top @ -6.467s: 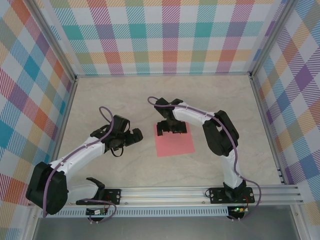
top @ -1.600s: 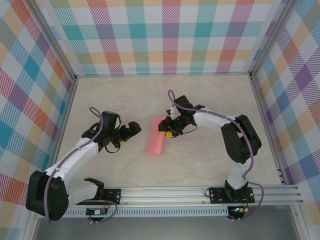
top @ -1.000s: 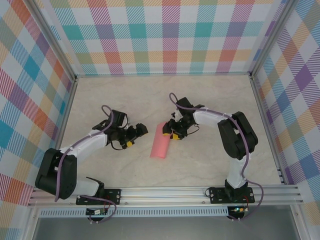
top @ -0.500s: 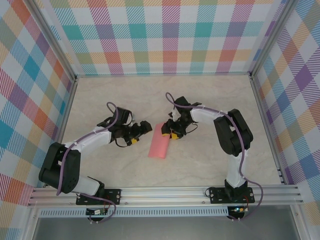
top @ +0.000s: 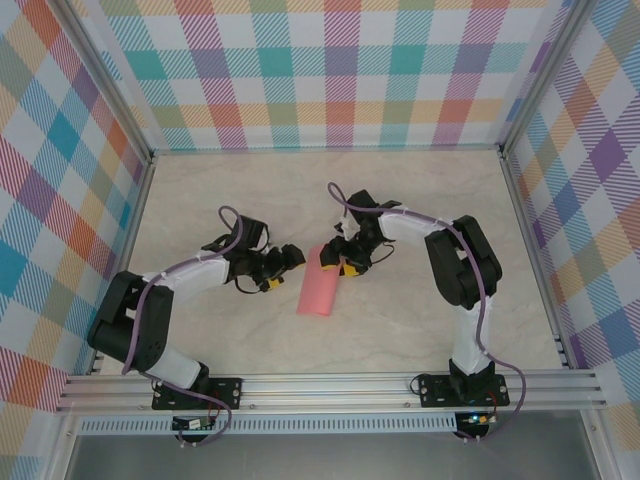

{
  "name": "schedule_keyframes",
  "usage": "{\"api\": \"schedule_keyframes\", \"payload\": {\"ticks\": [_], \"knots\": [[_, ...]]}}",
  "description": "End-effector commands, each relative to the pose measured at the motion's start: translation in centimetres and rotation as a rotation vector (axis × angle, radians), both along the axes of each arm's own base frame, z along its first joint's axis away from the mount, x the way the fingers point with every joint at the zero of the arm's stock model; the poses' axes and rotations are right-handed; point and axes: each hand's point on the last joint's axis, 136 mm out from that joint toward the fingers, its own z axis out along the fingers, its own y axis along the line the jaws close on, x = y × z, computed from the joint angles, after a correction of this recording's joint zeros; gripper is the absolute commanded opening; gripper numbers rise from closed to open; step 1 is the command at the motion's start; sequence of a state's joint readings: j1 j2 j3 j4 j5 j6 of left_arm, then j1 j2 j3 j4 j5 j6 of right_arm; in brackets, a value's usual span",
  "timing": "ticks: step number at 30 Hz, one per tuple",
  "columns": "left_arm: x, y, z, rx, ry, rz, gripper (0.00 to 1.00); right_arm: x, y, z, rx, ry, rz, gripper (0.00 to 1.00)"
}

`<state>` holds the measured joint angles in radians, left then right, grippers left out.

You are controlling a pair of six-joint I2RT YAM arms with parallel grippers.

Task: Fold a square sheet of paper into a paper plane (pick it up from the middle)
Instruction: Fold the square sheet of paper in half at the center of the table.

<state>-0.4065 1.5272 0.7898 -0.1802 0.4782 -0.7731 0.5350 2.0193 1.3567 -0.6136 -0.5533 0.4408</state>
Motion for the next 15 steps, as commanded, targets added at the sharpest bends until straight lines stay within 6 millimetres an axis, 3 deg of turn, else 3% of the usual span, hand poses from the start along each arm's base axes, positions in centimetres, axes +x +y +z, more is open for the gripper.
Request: {"api": "schedule_keyframes", "payload": {"ticks": [1,8,15], "knots": [[-0.1,-1.0,-0.1,-0.028,0.003,-0.039,0.82,-0.1,-1.2,0.4,-0.036,-0.001,-0.051,0.66],[-0.4,-2.4,-0.8,-0.047,0.029,-0.105,0.81,-0.4,-2.3,0.4,-0.072,-0.009,-0.162,0.67],[-0.2,-2.9,-1.2,-0.025,0.035,-0.144,0.80,-0.5,-3.4,-0.2,-0.118,-0.002,-0.252,0.60]]}}
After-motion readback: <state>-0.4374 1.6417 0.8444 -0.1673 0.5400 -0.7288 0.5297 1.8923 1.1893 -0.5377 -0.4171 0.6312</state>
